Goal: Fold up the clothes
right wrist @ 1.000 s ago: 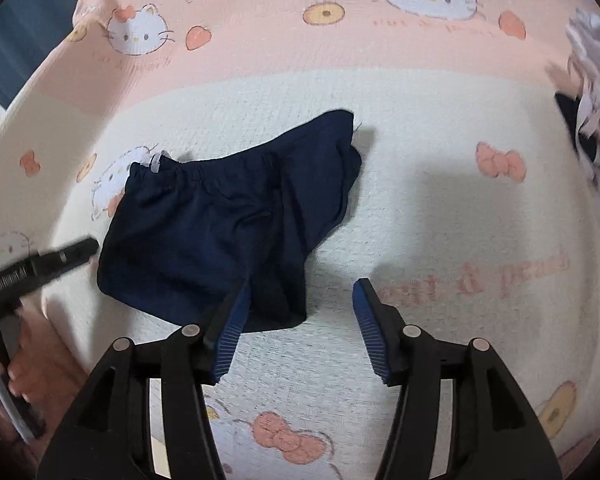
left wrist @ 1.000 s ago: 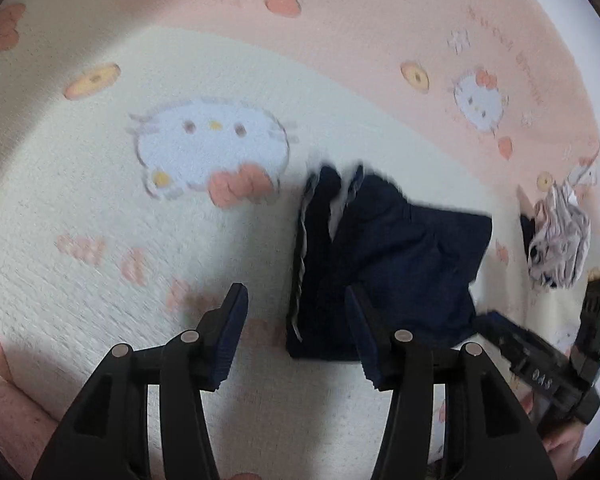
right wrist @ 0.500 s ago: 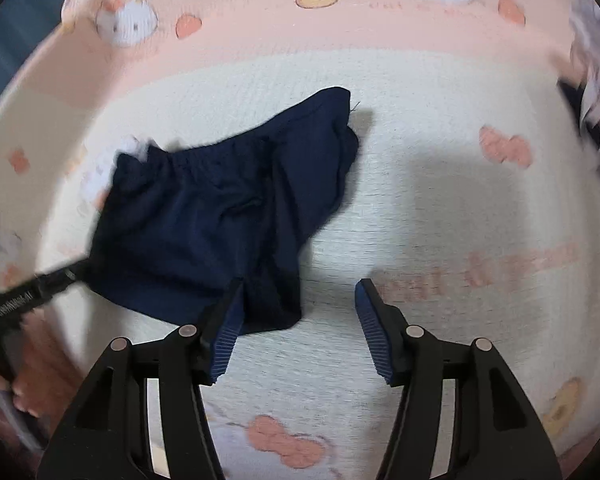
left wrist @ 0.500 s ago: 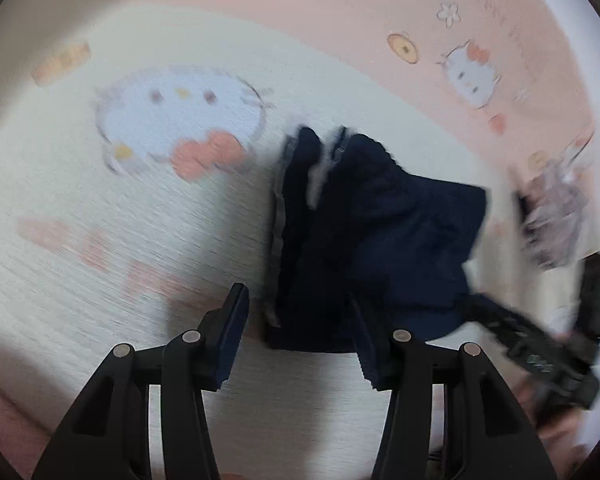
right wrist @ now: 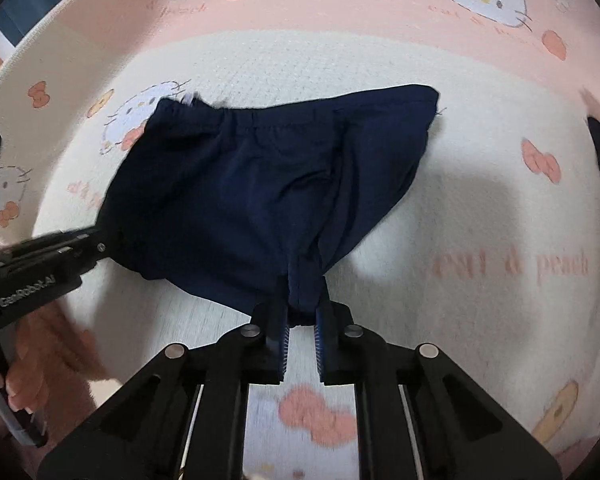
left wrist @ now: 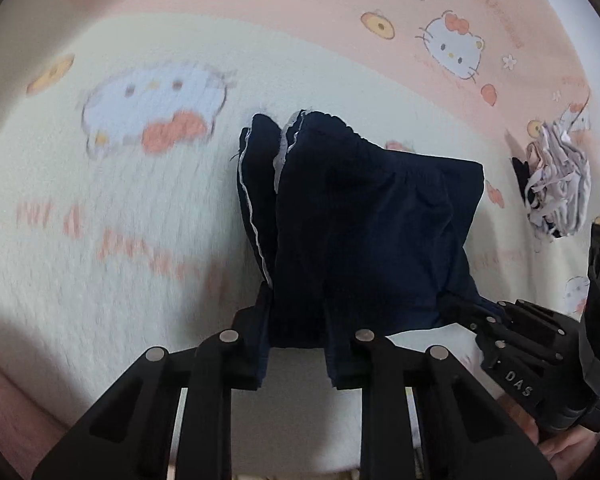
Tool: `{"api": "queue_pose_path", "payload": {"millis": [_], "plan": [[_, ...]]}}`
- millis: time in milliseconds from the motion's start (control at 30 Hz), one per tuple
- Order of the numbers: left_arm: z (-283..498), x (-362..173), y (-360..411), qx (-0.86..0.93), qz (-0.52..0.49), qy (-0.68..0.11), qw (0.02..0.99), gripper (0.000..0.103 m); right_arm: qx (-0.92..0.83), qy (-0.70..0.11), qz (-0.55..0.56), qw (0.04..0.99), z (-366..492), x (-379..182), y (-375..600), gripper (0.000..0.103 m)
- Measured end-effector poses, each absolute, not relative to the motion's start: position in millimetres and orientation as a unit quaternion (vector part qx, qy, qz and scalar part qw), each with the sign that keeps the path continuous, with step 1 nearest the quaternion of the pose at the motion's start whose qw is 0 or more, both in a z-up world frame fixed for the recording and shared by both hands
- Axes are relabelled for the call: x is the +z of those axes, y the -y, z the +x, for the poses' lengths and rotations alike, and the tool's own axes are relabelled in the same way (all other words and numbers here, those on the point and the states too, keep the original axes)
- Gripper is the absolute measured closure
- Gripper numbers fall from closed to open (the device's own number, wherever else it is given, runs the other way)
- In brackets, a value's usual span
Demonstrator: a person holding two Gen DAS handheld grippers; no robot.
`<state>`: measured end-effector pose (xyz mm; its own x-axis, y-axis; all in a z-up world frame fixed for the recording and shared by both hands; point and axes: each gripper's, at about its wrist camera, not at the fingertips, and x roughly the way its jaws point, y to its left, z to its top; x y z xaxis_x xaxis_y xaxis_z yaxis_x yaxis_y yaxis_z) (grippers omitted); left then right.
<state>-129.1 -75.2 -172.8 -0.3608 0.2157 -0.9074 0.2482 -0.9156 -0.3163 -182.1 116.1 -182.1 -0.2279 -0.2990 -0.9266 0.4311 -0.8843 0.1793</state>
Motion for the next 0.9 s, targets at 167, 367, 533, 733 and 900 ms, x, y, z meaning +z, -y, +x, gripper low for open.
{"api": "queue_pose_path", "payload": {"millis": [167, 367, 533, 733, 900], "plan": [[-87, -174, 63, -0.784, 0.585, -0.205, -0.008, 0.080, -0.767, -0.032, 0.598, 0.232, -145, -179, -144, 0.094], [-61, -176, 53, -0.774, 0.604, -0.189, -0.013, 0.072, -0.752, -0.050, 0.620, 0.218, -111, -188, -157, 0.090], [-61, -158, 68, -0.803, 0.557, -0.212, 0.006, 0.065, -0.757, -0.011, 0.619, 0.207, -122, -185, -173, 0.077], [-92, -160, 60, -0.819, 0.537, -0.199, -0.002, 0.064, -0.772, 0.022, 0.604, 0.198, -139, -181, -174, 0.072], [-95, -177, 52, -0.807, 0.567, -0.166, 0.002, 0.064, -0.785, -0.015, 0.589, 0.191, -176, -191, -137, 0.065]]}}
